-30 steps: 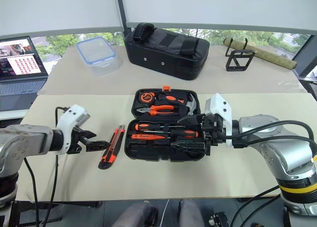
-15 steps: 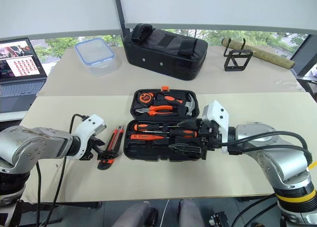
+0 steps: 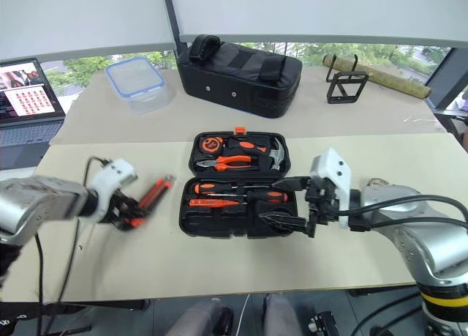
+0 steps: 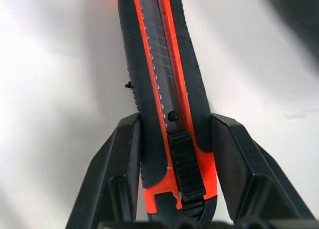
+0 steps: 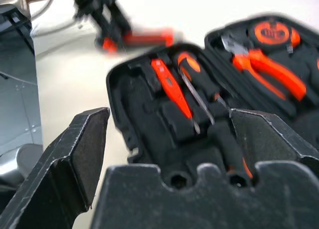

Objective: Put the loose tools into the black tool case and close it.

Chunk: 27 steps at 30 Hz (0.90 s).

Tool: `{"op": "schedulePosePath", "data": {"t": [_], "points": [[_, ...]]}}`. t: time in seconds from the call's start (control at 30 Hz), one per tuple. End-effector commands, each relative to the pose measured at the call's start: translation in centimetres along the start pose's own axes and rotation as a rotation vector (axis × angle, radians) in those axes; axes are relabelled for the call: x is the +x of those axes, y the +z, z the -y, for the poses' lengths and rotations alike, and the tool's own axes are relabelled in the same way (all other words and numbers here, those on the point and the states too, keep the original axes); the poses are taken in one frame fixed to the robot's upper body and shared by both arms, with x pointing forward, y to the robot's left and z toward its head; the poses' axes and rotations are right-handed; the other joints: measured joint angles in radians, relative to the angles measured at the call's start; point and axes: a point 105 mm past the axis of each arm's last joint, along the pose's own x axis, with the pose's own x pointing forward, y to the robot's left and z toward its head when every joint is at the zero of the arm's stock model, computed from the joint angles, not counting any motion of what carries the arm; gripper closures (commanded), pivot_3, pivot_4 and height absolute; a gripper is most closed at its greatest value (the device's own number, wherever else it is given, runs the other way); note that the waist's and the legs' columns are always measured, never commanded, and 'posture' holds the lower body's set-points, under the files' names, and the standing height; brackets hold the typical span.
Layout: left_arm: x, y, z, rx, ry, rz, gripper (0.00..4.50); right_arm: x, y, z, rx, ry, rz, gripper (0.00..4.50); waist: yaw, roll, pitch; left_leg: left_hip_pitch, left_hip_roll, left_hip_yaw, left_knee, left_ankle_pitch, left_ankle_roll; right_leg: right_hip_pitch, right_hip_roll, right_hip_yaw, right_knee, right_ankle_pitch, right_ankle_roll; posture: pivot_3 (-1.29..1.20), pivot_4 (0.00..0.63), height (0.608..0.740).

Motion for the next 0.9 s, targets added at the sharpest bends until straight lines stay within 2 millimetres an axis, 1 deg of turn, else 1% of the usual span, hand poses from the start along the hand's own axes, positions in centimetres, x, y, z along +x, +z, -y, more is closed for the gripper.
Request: {"op": "schedulePosePath", "data": {"t": [0.03, 0.1, 0.13, 0.17, 0.2, 0.27, 0.33, 0.4, 0.47, 0.57, 0.63, 0.7, 0.8, 0.9], "points": [[-1.2, 5.4, 0.8, 0.318, -0.137, 0.211, 2.87, -0.6, 1.1, -0.5, -0.059, -0.013, 0.012, 0.00, 0.013, 0.000, 0.000, 0.000, -0.001, 0.000, 0.000, 0.000, 0.000, 0.000, -0.001, -0.001, -0.001, 0.000, 0.000, 0.00, 0.150, 0.716], [-1.4, 7.4, 2.3, 0.402, -0.266, 0.272, 2.87, -0.9, 1.0, -0.6, -0.055, -0.013, 0.012, 0.00, 0.022, 0.000, 0.000, -0.001, -0.002, 0.000, 0.001, 0.000, 0.000, 0.002, -0.001, -0.001, -0.003, 0.001, 0.001, 0.00, 0.150, 0.716], [-1.3, 8.4, 3.4, 0.436, -0.343, 0.297, 2.87, -0.9, 1.0, -0.7, -0.051, -0.015, 0.012, 0.00, 0.025, 0.000, 0.000, -0.001, -0.002, 0.000, 0.001, 0.000, 0.001, 0.002, -0.001, -0.001, -0.003, 0.001, 0.002, 0.00, 0.150, 0.716], [-0.9, 9.3, 5.0, 0.477, -0.436, 0.307, 2.87, -1.0, 0.9, -0.8, -0.048, -0.019, 0.010, 0.00, 0.029, -0.001, 0.000, -0.001, -0.002, 0.000, 0.001, 0.000, 0.001, 0.002, -0.001, -0.001, -0.003, 0.001, 0.002, 0.00, 0.150, 0.716], [-0.6, 9.8, 6.1, 0.504, -0.496, 0.308, 2.87, -1.0, 0.8, -0.9, -0.046, -0.022, 0.008, 0.00, 0.030, -0.001, 0.000, -0.003, -0.002, 0.000, 0.003, 0.000, 0.002, 0.002, 0.000, -0.002, -0.003, 0.002, 0.003, 0.00, 0.150, 0.716], [0.1, 10.3, 7.6, 0.545, -0.579, 0.287, 2.87, -1.1, 0.8, -1.0, -0.046, -0.024, 0.004, 0.00, 0.025, -0.001, 0.000, -0.005, -0.003, 0.000, 0.004, 0.001, 0.005, 0.001, 0.000, -0.002, -0.003, 0.002, 0.003, 0.00, 0.150, 0.716], [1.1, 9.8, 9.9, 0.609, -0.698, 0.228, 2.87, -1.1, 0.7, -1.2, -0.046, -0.029, -0.002, 0.00, 0.016, -0.001, 0.001, -0.005, -0.002, 0.000, 0.004, 0.004, 0.010, 0.001, -0.003, -0.001, -0.003, 0.002, 0.004, 0.00, 0.150, 0.716], [2.1, 9.9, 11.1, 0.612, -0.738, 0.207, 2.87, -1.2, 0.6, -1.2, -0.045, -0.036, -0.005, 0.00, 0.004, -0.001, 0.001, -0.005, -0.001, 0.000, 0.004, 0.005, 0.011, 0.000, -0.002, 0.000, -0.002, 0.002, 0.003, 0.00, 0.150, 0.716], [3.0, 10.1, 11.7, 0.580, -0.758, 0.188, 2.87, -1.3, 0.6, -1.2, -0.043, -0.045, -0.006, 0.00, 0.001, -0.001, 0.001, -0.005, 0.000, 0.000, 0.003, 0.005, 0.011, -0.001, -0.002, 0.001, -0.002, 0.002, 0.003, 0.00, 0.150, 0.716], [3.8, 9.1, 12.5, 0.605, -0.801, 0.116, 2.87, -1.4, 0.5, -1.3, -0.042, -0.061, -0.009, 0.00, -0.002, -0.002, 0.001, -0.005, -0.001, 0.000, 0.004, 0.005, 0.012, -0.001, -0.002, 0.001, -0.002, 0.002, 0.003, 0.00, 0.150, 0.716], [4.4, 8.4, 12.5, 0.641, -0.806, 0.065, 2.87, -1.5, 0.4, -1.3, -0.042, -0.069, -0.012, 0.00, -0.002, -0.002, 0.001, -0.005, -0.001, 0.000, 0.004, 0.005, 0.012, -0.001, -0.002, 0.001, -0.002, 0.002, 0.003, 0.00, 0.150, 0.716], [4.9, 8.1, 12.4, 0.662, -0.804, 0.039, 2.87, -1.5, 0.3, -1.3, -0.042, -0.083, -0.006, 0.00, -0.002, -0.002, 0.001, -0.005, -0.001, 0.000, 0.004, 0.005, 0.012, -0.001, -0.002, 0.001, -0.002, 0.002, 0.003, 0.00, 0.150, 0.716], [5.7, 7.7, 11.9, 0.738, -0.781, -0.004, 2.87, -1.5, 0.4, -1.2, -0.044, -0.103, 0.000, 0.00, -0.001, -0.002, 0.001, -0.005, -0.001, 0.000, 0.004, 0.005, 0.012, -0.001, -0.002, 0.000, -0.002, 0.002, 0.003, 0.00, 0.150, 0.716], [6.0, 7.7, 11.9, 0.753, -0.795, -0.020, 2.87, -1.5, 0.4, -1.2, -0.045, -0.111, 0.003, 0.00, 0.003, -0.002, 0.001, -0.005, -0.001, 0.000, 0.004, 0.005, 0.012, 0.000, -0.002, 0.000, -0.003, 0.002, 0.003, 0.00, 0.150, 0.716]]}}
